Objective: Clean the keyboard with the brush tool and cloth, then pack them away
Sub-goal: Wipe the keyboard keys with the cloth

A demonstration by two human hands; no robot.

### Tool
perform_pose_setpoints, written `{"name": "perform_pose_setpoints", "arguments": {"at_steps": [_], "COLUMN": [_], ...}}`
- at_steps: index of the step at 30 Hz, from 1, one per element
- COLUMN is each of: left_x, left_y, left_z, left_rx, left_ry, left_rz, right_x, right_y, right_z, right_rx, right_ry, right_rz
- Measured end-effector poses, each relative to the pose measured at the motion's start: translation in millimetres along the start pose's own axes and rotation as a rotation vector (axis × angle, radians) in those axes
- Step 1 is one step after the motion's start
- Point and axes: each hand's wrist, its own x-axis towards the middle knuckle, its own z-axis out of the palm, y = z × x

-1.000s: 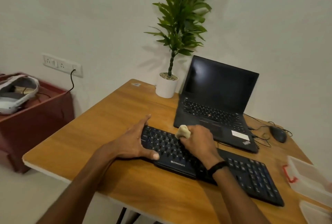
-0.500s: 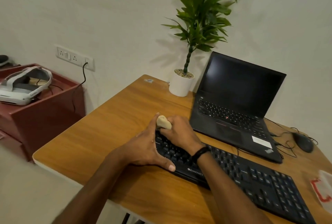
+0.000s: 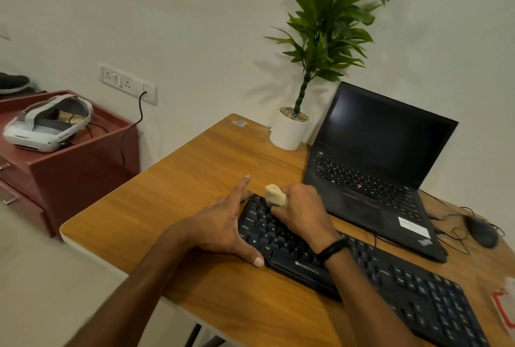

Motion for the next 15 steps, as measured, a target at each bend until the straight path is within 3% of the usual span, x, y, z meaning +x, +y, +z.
{"name": "perform_pose_setpoints", "arguments": {"at_steps": [5,12,15], "left_x": [3.0,2.7,2.2], "left_y": [2.3,-0.8,1.9], "left_z": [1.5,4.7,2.2], "left_rx": [0.042,0.058,0.068], "left_ry": [0.039,0.044,0.015], "left_rz": [-0.012,0.001,0.011], "right_x": [8.3,9.9,11.2], "right_y": [-14.4,-10.3,3.6], "right_z": [6.4,6.0,-2.1], "right_rx": [0.21,0.257,0.182], "right_ry": [-0.05,-0.146,-0.029], "right_rz": [-0.105,-0.107,-0.048]}}
